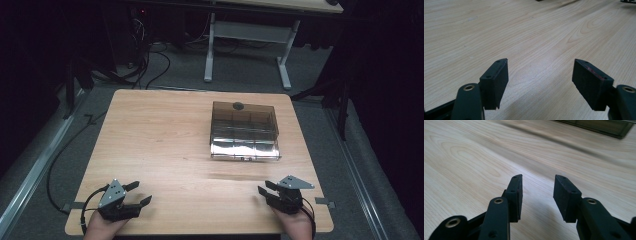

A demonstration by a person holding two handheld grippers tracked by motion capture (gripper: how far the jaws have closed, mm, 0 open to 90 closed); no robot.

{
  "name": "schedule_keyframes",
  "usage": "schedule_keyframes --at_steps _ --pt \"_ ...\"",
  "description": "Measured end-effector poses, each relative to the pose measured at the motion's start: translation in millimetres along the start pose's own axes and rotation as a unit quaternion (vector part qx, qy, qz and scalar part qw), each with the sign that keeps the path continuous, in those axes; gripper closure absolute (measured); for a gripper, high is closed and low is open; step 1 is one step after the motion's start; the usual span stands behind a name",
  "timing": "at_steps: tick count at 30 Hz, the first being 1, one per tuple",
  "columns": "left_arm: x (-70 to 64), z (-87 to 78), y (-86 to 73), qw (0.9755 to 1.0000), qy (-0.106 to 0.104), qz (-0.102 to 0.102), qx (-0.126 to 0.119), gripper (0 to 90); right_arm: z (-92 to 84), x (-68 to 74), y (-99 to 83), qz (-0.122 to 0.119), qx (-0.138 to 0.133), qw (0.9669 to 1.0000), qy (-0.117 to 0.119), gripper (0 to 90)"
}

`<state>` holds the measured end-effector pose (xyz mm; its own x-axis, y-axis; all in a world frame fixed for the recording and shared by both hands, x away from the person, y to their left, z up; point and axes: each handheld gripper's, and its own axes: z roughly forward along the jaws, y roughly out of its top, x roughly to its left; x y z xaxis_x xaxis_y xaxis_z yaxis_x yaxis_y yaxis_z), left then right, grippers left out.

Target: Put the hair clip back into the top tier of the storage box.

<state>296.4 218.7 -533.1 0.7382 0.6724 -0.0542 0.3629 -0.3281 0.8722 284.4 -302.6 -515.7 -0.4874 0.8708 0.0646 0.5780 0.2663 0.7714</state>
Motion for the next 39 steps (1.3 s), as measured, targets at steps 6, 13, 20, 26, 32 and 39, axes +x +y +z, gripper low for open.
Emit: schedule_keyframes --at_steps 6,13,20,26,32,39 --pt "0.1 0.0 0.0 1.0000 0.000 0.000 0.000 29.6 -9.6 -10.4 -5.8 0.011 -0.001 0.9998 -0.017 59.6" --pt "0.0 0.1 0.0 1.0000 0.000 0.000 0.001 29.6 -20.0 -22.0 -12.6 0.027 0.003 0.9989 -0.037 60.3" --pt "0.1 0.2 0.1 1.0000 -0.001 0.000 0.001 29.7 -30.9 -36.6 -20.7 0.052 0.003 0.9971 -0.056 64.1" --pt "0.0 0.2 0.1 1.0000 0.000 0.000 0.001 29.7 -29.7 -40.1 -22.6 0.059 0.007 0.9968 -0.055 66.5" --pt "0.0 0.2 0.1 1.0000 -0.001 0.000 0.001 29.7 -20.9 -37.9 -23.8 0.051 0.024 0.9970 -0.052 71.5" --pt "-0.1 0.2 0.1 1.0000 -0.001 0.000 0.001 29.7 -17.9 -39.3 -25.5 0.048 0.030 0.9967 -0.058 78.5"
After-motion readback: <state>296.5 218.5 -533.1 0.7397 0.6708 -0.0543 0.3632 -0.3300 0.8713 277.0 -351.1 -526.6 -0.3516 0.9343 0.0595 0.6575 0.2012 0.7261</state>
